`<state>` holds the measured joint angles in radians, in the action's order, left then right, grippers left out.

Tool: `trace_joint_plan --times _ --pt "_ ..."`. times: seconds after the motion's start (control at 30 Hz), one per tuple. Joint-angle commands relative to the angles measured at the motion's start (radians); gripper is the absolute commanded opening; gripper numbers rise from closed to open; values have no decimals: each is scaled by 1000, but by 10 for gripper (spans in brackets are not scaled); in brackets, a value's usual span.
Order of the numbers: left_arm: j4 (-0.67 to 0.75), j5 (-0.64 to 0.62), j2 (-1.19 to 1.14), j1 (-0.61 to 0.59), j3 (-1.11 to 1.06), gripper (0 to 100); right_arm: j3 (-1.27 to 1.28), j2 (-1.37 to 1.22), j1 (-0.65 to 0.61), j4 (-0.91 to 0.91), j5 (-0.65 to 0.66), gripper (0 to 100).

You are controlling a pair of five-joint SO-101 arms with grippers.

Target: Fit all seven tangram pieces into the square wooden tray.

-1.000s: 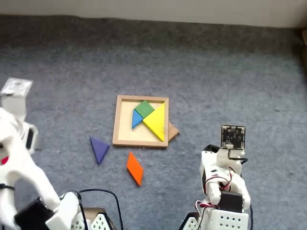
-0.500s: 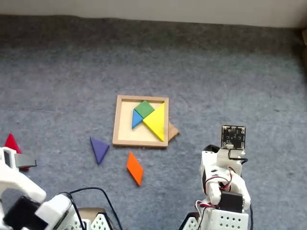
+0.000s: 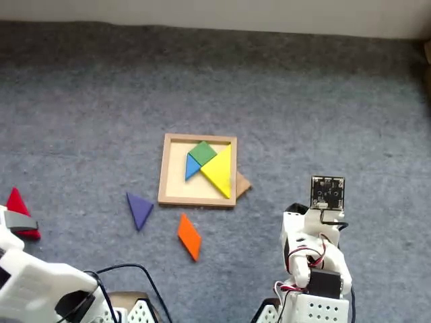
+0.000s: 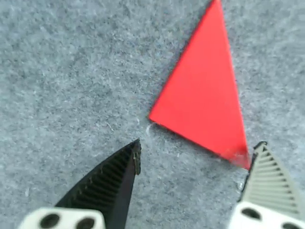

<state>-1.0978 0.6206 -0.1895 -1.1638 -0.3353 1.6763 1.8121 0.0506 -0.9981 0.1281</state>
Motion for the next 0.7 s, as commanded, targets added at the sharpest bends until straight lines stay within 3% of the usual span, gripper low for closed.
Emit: trace_joint_plan --times 0.0,0.37,0.67 --pt "12 -5 -22 -2 77 354 143 4 12 -2 -2 24" --pt "8 -66 -104 93 127 360 143 4 12 -2 -2 24" --pt "55 -132 -113 99 127 359 143 4 12 -2 -2 24"
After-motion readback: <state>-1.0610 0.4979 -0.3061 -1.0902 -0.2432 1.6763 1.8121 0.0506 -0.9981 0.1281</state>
